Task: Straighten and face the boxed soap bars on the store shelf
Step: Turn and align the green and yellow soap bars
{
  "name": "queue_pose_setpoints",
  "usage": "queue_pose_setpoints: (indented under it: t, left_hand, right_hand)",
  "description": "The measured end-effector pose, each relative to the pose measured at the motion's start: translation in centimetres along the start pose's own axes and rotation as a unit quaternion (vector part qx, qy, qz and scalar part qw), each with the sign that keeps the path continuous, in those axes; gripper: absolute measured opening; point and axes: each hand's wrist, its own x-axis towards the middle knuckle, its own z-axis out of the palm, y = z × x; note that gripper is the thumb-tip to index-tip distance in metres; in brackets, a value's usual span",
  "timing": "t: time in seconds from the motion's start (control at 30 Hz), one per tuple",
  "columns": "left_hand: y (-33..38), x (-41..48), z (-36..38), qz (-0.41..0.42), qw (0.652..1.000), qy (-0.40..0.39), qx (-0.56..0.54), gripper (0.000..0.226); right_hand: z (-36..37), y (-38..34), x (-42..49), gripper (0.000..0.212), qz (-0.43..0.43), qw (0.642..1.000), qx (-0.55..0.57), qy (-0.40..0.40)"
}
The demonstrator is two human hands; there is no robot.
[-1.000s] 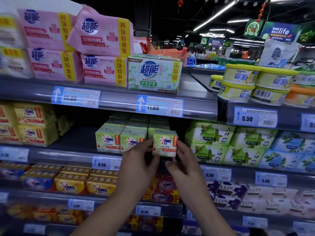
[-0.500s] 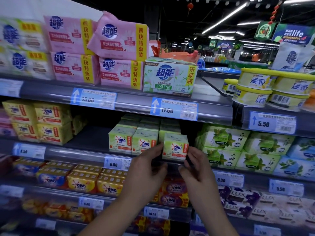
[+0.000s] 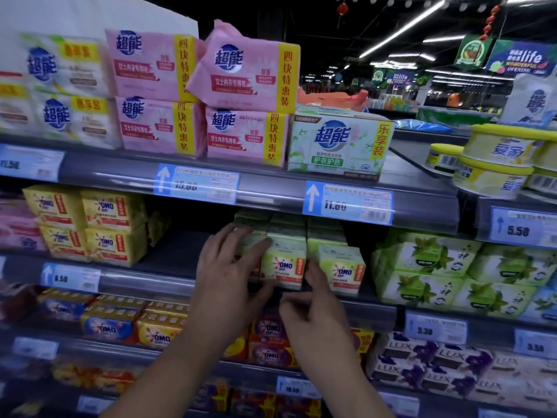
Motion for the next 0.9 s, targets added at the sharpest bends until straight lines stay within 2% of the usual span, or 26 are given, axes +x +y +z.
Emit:
queue_pose_setpoints:
  t: [0.17,0.33,0.47,0.57,0.6,0.67,0.73,0.8,0.9]
  left_hand:
    - [-0.6,-0.3,0.7,0.063,0.991,0.045,-0.106,0.044]
    - [-0.8,0.3,0.6,0.063,0.988,0.004,-0.137,0.034]
    - [-0.7,1.4,-0.3,0.084,0.986,-0.011,-0.142,0.039]
    - [-0.4,1.6,-1.5,0.029,0.974,-0.014,-0.225,0.054]
    - [-0.3,1.5,-2.1,-0.002,0.961,-0.018,-0.277,0.058]
    - [0.1,1.2,-3.3,-0.046,0.911,-0.03,-0.41,0.057]
    - [0.5,0.8,-4.2,-0.082,0.851,-0.033,-0.518,0.054]
    - [1.2,0.2,-4.7,-0.127,0.811,-0.016,-0.571,0.05]
    - [2.4,-0.9,-4.8,-0.197,0.788,0.005,-0.583,0.042]
  right_hand:
    - [0.9,0.5,-0.1,0.074,0.004,0.999,-0.006,0.049]
    - [1.2,0.8,0.3,0.074,0.0,0.996,-0.011,0.084]
    - [1.2,0.7,0.2,0.072,-0.036,0.994,-0.033,0.096]
    - [0.7,0.4,-0.4,0.064,-0.082,0.99,-0.013,0.116]
    - [0.3,0.3,-0.5,0.056,-0.103,0.986,0.0,0.133]
    - [-0.9,0.1,-0.7,0.034,-0.145,0.975,0.044,0.163]
    - [-2.0,-0.4,-1.3,0.022,-0.163,0.973,0.088,0.136]
    - [-2.4,-0.7,-1.7,0.031,-0.14,0.972,0.178,0.065]
    - [-2.4,-0.8,-2.0,0.041,-0.076,0.945,0.318,0.013]
